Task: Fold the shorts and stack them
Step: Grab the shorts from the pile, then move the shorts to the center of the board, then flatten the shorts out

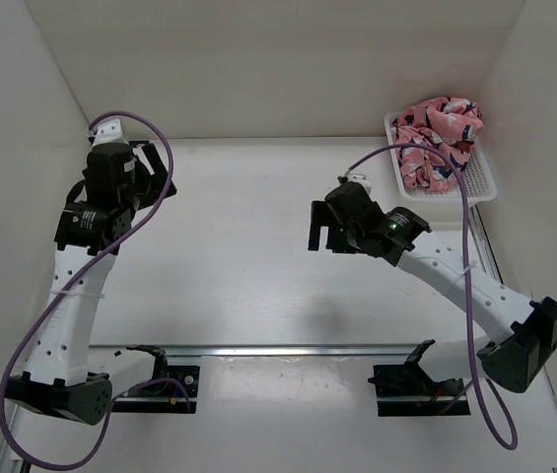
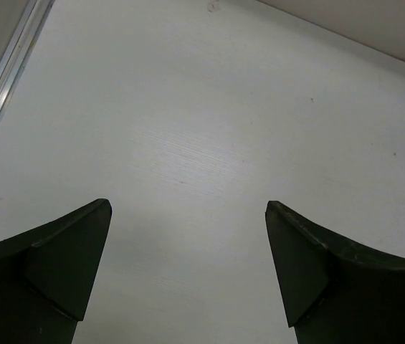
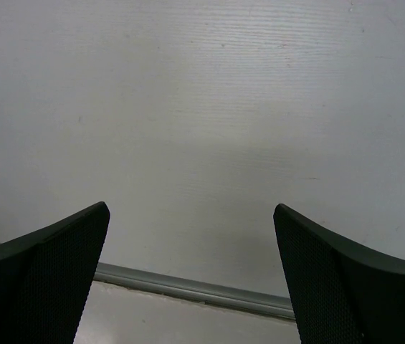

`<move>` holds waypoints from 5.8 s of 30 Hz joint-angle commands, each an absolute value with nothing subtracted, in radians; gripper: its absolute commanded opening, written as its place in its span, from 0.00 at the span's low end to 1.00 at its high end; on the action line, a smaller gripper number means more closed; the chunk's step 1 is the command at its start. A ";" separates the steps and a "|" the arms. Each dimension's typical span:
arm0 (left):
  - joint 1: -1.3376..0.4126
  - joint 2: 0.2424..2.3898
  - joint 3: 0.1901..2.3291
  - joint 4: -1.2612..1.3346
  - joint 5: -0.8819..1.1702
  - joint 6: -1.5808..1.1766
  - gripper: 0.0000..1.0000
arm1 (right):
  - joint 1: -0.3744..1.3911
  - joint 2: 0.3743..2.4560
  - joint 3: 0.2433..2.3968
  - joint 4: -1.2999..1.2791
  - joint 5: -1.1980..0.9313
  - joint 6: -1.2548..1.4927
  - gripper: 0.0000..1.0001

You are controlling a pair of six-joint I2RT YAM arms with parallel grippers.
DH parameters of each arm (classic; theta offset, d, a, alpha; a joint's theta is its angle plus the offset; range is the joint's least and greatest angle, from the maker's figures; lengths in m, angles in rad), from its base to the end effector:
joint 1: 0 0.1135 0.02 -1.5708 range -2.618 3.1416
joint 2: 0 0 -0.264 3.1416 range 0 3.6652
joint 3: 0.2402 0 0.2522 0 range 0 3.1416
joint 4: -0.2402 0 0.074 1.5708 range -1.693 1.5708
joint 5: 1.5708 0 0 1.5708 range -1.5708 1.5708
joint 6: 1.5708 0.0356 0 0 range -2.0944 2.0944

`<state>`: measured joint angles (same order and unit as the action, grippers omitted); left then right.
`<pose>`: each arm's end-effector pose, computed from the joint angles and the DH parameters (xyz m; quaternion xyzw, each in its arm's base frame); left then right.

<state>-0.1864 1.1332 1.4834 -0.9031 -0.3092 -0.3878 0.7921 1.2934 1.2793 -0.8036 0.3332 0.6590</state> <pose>0.2078 -0.0282 0.4364 -0.1614 0.8509 -0.0074 0.4998 0.1959 0.1820 0.3454 -0.0001 0.9191 0.1252 0.3736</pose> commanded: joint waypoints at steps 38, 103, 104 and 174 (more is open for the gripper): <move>-0.186 1.468 1.641 -0.888 -0.118 -0.288 1.00 | -0.149 2.384 2.413 -0.764 0.061 0.575 0.40; -0.051 0.900 0.720 -1.091 0.325 -0.655 1.00 | 0.399 1.815 1.367 -0.469 -0.302 0.713 0.69; -0.051 0.913 0.710 -1.082 0.325 -0.666 0.98 | 0.388 1.828 1.377 -0.469 -0.302 0.739 0.67; 0.032 1.123 0.793 -0.950 0.172 -0.752 0.84 | 0.402 0.767 0.561 -0.628 -0.086 1.118 0.65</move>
<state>0.0433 1.1007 0.8116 -1.0340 0.1211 -0.7315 0.4091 0.7845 0.5793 -0.6968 -0.0311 1.0832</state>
